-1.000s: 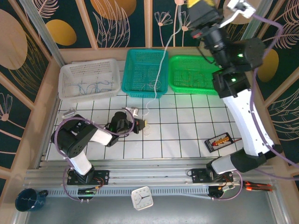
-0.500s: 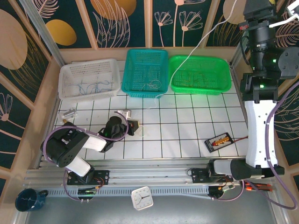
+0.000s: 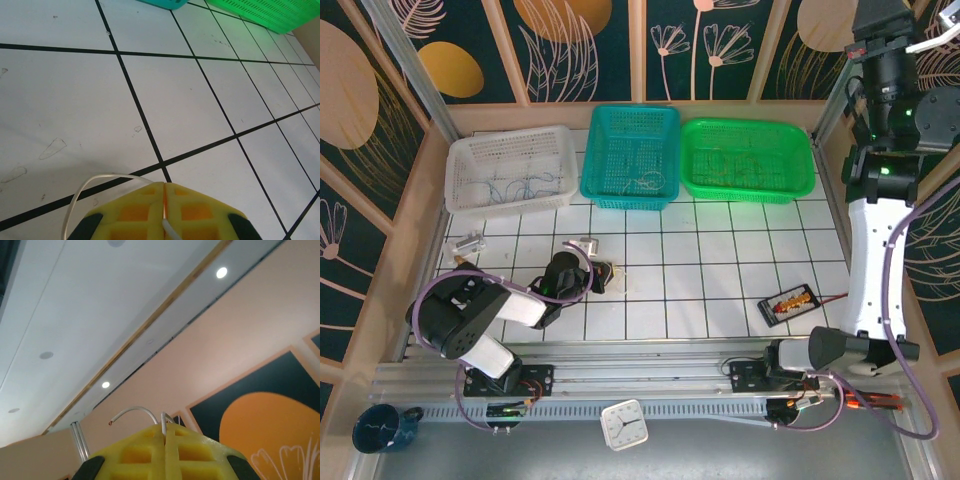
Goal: Untangle the cables
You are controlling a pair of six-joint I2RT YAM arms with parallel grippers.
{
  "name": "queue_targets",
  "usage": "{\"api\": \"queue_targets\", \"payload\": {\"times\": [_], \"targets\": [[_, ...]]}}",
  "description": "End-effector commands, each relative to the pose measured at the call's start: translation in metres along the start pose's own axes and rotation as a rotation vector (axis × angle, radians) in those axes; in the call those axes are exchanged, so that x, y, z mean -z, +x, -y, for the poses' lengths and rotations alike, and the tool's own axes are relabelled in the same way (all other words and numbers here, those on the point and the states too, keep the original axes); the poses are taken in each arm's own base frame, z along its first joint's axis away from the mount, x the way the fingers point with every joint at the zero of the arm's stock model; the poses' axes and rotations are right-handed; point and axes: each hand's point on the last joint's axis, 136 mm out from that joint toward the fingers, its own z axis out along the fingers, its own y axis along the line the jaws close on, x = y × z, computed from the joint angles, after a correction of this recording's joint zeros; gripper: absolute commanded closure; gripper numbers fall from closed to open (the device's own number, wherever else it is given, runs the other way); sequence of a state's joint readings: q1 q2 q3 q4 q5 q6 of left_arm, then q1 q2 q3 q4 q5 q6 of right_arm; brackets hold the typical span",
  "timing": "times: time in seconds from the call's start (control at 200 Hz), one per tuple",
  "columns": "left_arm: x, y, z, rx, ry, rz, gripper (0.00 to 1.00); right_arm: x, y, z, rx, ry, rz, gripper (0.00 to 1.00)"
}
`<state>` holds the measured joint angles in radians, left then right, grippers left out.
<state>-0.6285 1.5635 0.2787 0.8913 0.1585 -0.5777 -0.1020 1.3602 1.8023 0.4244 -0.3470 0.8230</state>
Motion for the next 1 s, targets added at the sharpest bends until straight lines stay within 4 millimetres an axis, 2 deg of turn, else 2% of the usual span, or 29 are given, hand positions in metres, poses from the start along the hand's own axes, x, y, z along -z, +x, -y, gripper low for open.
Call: {"api": "queue_targets", "payload": {"times": [0.0, 0.135, 0.355, 0.485, 0.696, 0.811, 0.891, 0.991], "targets": [[0.001, -0.014, 0.013, 0.0, 0.044, 0.025, 1.0, -0.007, 0.021, -0.001, -0.064, -0.065, -0.048, 1.0], [0.0, -0.02, 0.019, -0.001, 0.059, 0.028, 1.0, -0.021, 0.053, 0.001, -0.105, -0.092, -0.108, 1.0], [0.0, -0.029, 0.026, 0.004, 0.078, 0.04, 1.0, -0.057, 0.117, -0.004, -0.16, -0.151, -0.208, 1.0], [0.001, -0.032, 0.029, 0.012, 0.087, 0.043, 1.0, -0.077, 0.15, 0.003, -0.19, -0.165, -0.245, 1.0], [0.003, -0.036, 0.032, 0.024, 0.093, 0.058, 1.0, -0.097, 0.206, 0.029, -0.257, -0.151, -0.309, 1.0], [0.004, -0.039, 0.035, 0.027, 0.101, 0.064, 1.0, -0.093, 0.254, 0.048, -0.293, -0.134, -0.383, 1.0], [0.005, -0.042, 0.037, 0.028, 0.108, 0.071, 1.0, -0.082, 0.304, 0.063, -0.325, -0.109, -0.474, 1.0], [0.004, -0.047, 0.042, 0.027, 0.12, 0.075, 1.0, -0.057, 0.373, 0.079, -0.349, -0.063, -0.602, 1.0]]}}
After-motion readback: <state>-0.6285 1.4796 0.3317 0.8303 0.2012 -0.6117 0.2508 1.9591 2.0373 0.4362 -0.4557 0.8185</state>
